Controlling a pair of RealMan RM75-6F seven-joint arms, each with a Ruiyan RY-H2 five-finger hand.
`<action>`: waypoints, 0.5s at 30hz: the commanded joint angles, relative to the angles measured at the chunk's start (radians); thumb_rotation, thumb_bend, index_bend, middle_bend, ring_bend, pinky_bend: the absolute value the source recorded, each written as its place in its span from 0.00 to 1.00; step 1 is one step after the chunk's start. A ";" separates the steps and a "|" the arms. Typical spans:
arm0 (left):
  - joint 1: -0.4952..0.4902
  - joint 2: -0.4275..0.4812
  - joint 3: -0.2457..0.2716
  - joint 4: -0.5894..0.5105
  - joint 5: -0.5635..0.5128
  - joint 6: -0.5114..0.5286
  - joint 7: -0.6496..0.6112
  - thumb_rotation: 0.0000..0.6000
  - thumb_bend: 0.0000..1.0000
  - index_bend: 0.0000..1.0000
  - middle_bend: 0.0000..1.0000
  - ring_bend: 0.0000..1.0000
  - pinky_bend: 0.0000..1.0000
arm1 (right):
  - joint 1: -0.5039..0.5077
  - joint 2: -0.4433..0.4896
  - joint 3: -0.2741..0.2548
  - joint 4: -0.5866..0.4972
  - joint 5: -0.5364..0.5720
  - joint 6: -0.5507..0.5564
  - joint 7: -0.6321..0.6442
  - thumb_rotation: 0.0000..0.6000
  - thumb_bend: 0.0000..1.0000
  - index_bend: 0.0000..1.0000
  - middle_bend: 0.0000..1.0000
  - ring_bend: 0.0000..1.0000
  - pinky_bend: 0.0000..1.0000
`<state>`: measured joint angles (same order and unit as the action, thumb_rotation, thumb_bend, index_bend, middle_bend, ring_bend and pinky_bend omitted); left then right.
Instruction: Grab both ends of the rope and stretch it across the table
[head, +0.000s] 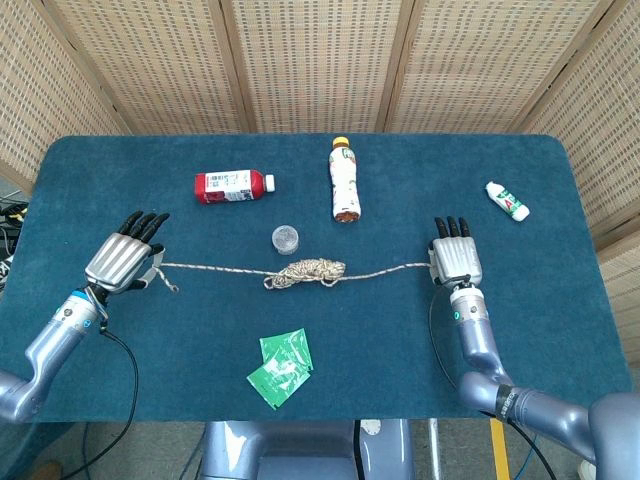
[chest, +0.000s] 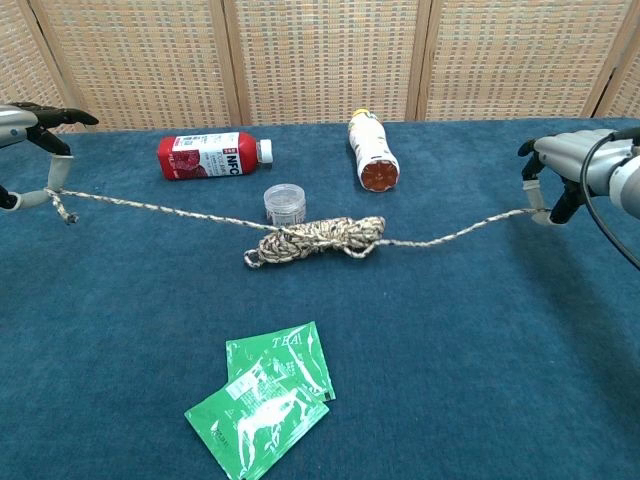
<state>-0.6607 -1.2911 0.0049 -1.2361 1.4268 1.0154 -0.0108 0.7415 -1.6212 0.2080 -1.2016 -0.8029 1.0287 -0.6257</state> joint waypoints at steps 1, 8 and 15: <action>0.012 -0.007 0.005 0.024 0.010 0.000 -0.023 1.00 0.52 0.61 0.00 0.00 0.00 | -0.010 0.010 -0.002 -0.004 0.005 0.001 0.000 1.00 0.54 0.70 0.07 0.00 0.00; 0.018 -0.024 -0.002 0.044 0.016 -0.007 -0.036 1.00 0.51 0.60 0.00 0.00 0.00 | -0.020 0.010 -0.005 -0.007 0.005 -0.005 0.000 1.00 0.52 0.68 0.07 0.00 0.00; 0.037 -0.013 -0.024 0.023 0.023 0.035 -0.097 1.00 0.00 0.00 0.00 0.00 0.00 | -0.043 0.030 0.015 -0.057 -0.041 0.033 0.067 1.00 0.11 0.07 0.00 0.00 0.00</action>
<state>-0.6302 -1.3110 -0.0119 -1.2038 1.4480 1.0381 -0.0947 0.7069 -1.6023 0.2140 -1.2397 -0.8234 1.0437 -0.5817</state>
